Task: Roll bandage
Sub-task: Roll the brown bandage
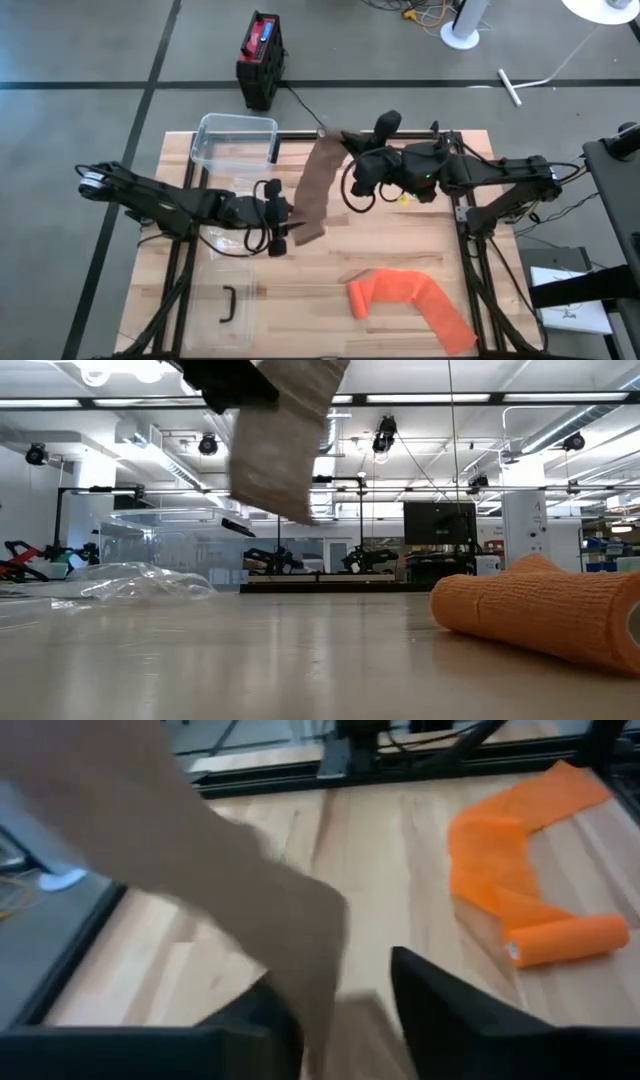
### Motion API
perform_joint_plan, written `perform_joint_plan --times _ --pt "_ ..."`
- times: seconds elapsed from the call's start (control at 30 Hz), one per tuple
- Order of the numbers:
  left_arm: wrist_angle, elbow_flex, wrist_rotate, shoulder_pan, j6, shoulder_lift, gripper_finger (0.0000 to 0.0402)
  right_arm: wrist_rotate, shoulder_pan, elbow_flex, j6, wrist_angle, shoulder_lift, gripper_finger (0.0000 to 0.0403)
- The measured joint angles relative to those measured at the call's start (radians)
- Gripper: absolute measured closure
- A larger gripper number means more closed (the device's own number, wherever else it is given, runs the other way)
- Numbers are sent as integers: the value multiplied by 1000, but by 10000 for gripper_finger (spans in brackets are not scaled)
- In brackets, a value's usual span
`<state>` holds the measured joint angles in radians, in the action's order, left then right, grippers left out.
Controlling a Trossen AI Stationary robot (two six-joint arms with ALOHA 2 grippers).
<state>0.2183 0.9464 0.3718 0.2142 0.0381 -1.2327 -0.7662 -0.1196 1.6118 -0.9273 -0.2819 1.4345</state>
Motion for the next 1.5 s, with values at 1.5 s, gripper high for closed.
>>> perform_joint_plan --times 1.5 --pt "-112 315 -41 -144 -276 -61 170 330 -7 3 326 -304 51 373"
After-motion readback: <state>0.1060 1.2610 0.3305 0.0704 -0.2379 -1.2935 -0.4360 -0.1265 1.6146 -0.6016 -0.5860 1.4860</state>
